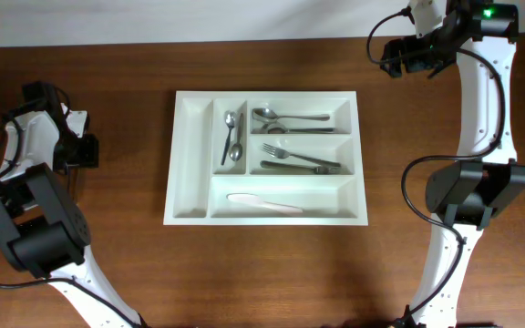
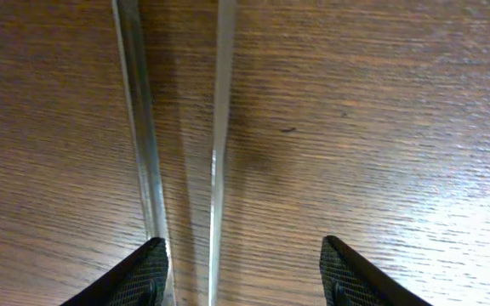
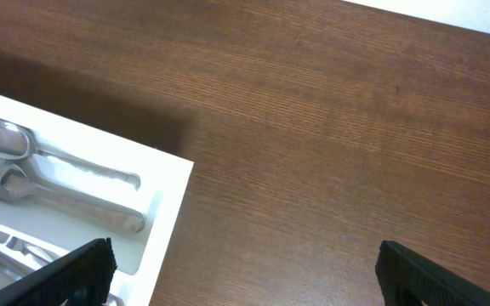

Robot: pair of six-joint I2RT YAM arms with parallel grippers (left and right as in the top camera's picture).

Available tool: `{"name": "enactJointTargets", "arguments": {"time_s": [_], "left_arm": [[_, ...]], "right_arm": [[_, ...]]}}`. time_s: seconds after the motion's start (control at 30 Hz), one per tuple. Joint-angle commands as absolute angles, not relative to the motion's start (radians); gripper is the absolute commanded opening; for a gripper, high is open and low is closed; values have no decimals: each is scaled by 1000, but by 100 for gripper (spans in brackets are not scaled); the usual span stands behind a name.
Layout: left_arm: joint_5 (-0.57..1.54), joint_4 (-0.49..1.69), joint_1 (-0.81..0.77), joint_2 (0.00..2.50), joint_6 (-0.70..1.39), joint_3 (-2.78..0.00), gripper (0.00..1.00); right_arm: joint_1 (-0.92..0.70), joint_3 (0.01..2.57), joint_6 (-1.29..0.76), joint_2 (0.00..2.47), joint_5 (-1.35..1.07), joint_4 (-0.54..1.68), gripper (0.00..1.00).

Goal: Pack container
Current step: 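Move the left gripper to the metal tongs and grasp them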

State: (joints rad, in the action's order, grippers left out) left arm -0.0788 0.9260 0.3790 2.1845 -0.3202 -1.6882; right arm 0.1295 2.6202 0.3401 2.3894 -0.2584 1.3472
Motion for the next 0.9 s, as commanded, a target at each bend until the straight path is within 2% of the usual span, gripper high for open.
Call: {"name": "enactJointTargets", "arguments": {"time_s": [0.0, 0.1, 0.23, 0.4, 0.7, 0.77, 0.87], "left_arm": [[-75, 913, 387, 2194, -311, -1682, 59], [-74, 905, 387, 2194, -311, -1682, 59], [-70, 897, 387, 2194, -311, -1682, 49], [-71, 891, 387, 2203, -311, -1682, 43], [-71, 901, 387, 2271, -311, -1682, 41], [-72, 901, 387, 2278, -311, -1682, 32], [-73, 897, 387, 2278, -311, -1683, 4]], "right_arm": [[131, 2634, 331, 2362, -253, 1347, 99], [131, 2634, 331, 2362, -253, 1347, 99], [131, 2634, 331, 2362, -253, 1347, 99], [131, 2634, 331, 2362, -253, 1347, 99], [131, 2634, 331, 2362, -253, 1347, 99], [131, 2634, 331, 2362, -253, 1347, 99], [131, 2634, 331, 2362, -253, 1347, 99]]}}
